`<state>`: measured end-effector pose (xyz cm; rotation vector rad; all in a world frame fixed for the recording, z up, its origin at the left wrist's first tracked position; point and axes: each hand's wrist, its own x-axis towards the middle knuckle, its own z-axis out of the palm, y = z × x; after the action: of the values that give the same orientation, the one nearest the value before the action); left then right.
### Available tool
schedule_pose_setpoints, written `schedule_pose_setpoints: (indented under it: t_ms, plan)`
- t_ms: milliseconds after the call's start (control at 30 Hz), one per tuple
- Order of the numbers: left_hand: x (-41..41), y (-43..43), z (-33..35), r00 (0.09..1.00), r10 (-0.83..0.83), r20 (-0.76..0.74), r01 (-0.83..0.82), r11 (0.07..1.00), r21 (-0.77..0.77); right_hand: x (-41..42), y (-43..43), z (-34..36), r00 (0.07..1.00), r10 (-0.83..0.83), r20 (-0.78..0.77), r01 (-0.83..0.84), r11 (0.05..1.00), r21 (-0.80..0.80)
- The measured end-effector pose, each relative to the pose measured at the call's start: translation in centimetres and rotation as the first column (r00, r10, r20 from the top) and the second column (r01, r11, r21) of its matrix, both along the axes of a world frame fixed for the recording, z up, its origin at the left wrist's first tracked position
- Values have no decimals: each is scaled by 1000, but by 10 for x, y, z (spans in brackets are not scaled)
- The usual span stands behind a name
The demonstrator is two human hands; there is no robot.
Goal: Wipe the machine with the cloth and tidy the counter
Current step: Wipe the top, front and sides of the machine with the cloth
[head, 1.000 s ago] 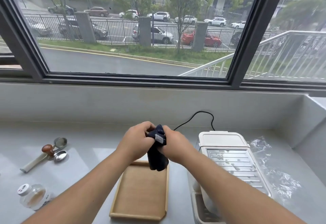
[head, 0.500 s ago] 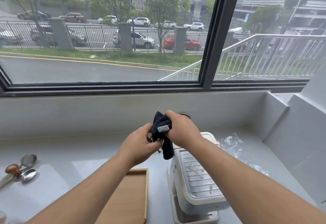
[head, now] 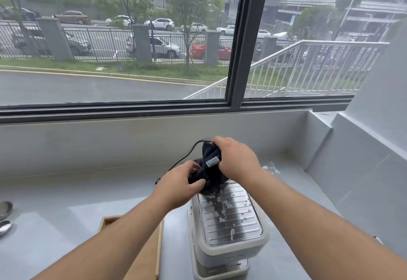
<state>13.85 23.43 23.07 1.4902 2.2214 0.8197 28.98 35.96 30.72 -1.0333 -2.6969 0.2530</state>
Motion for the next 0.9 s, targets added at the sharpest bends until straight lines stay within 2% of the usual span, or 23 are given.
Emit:
schedule_pose_setpoints:
  t_ms: [133,200,267,300,433,500,600,733,900]
  plan:
    - [11,11,-11,998,41,-44,-36,993,115,11,9,-25,991,-26,132,14,995,95]
    - [18,16,-19,993,50,-103,-35,989,143,13,11,-36,975,-51,218,8,980,197]
    - [25,20,-30,991,80,-104,-62,985,159,15,13,-45,968,-70,241,4,964,265]
    - [29,22,-34,992,98,-73,-85,983,162,15,14,-49,971,-49,236,-9,970,242]
    - [49,27,-43,970,190,151,-219,952,213,11,11,-60,987,89,137,-80,994,-72]
    - [58,26,-46,953,218,210,-264,938,224,7,12,-67,990,83,115,-72,993,-92]
    - [62,25,-48,952,242,185,-284,925,251,2,13,-78,990,89,106,-78,991,-107]
    - [61,24,-44,962,235,139,-263,934,242,-9,9,-86,970,168,178,-157,985,-76]
    - [62,23,-41,958,245,151,-276,931,241,-5,-5,-89,975,198,102,-186,976,-109]
